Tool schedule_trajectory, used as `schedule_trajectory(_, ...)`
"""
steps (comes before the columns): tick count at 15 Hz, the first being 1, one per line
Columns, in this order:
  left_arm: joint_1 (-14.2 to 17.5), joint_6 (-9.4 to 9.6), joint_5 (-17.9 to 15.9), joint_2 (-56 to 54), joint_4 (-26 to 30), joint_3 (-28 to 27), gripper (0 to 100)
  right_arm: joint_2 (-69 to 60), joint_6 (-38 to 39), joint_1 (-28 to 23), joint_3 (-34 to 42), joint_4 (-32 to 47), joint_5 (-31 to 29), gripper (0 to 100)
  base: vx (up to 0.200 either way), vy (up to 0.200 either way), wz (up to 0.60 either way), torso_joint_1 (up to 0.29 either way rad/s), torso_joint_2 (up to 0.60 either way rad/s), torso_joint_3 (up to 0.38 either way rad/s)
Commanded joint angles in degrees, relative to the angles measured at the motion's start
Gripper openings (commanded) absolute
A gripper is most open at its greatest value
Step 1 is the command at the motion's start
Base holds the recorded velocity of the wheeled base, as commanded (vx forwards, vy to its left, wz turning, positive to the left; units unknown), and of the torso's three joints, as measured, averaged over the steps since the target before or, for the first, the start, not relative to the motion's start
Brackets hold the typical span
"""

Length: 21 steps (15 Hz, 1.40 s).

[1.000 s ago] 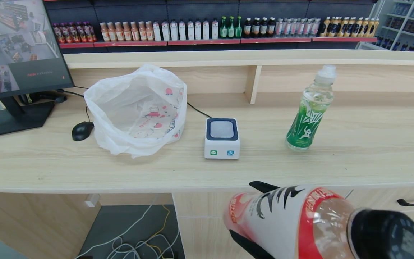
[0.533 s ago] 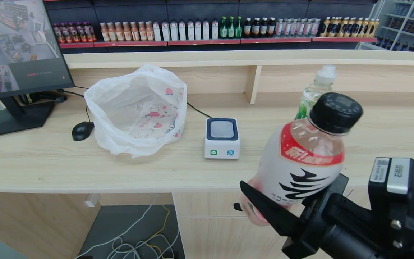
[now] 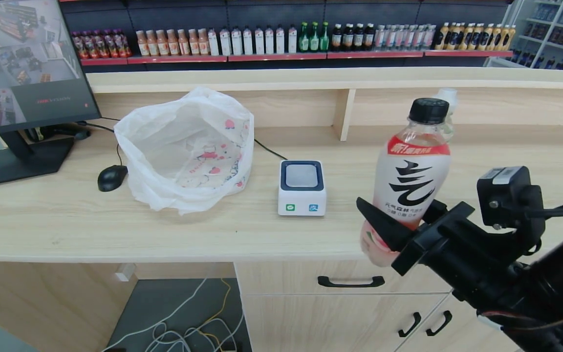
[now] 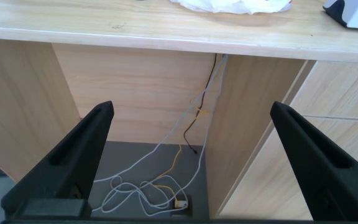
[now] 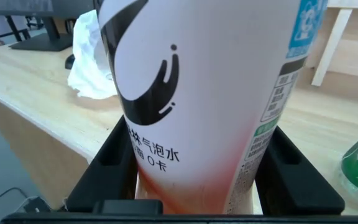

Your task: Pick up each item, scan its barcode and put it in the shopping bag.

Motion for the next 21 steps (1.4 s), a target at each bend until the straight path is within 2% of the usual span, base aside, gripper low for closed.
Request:
schedule_trajectory(1, -0.01, 0.01, 0.0, -0.02, 0.0, 0.0, 100, 1.88, -0.01, -2.56, -2.43, -0.12, 1.32, 0, 0.0, 0.0, 0.0, 0.0, 0.0, 0.0)
schedule_trajectory(4, -0.01, 0.01, 0.0, -0.02, 0.0, 0.0, 100, 3.28, 0.08, -5.9, -5.77, -0.12, 2.29, 0, 0.0, 0.0, 0.0, 0.0, 0.0, 0.0)
schedule_trajectory(13, -0.01, 0.19, 0.0, -0.02, 0.0, 0.0, 100, 7.15, 2.45, -6.95, -12.97, -0.12, 1.85, 0, 0.0, 0.0, 0.0, 0.0, 0.0, 0.0)
schedule_trajectory(15, -0.01, 0.19, 0.0, -0.02, 0.0, 0.0, 100, 8.38, 2.36, -7.66, -18.25, -0.12, 1.76, 0, 0.0, 0.0, 0.0, 0.0, 0.0, 0.0)
schedule_trajectory(17, -0.01, 0.1, 0.0, -0.02, 0.0, 0.0, 100, 8.91, 2.45, -7.74, -18.86, -0.12, 1.76, 0, 0.0, 0.0, 0.0, 0.0, 0.0, 0.0)
schedule_trajectory(21, -0.01, -0.08, 0.0, -0.02, 0.0, 0.0, 100, 8.82, 3.68, -8.62, -19.13, -0.12, 1.59, 0, 0.0, 0.2, 0.0, 0.004, 0.0, 0.007)
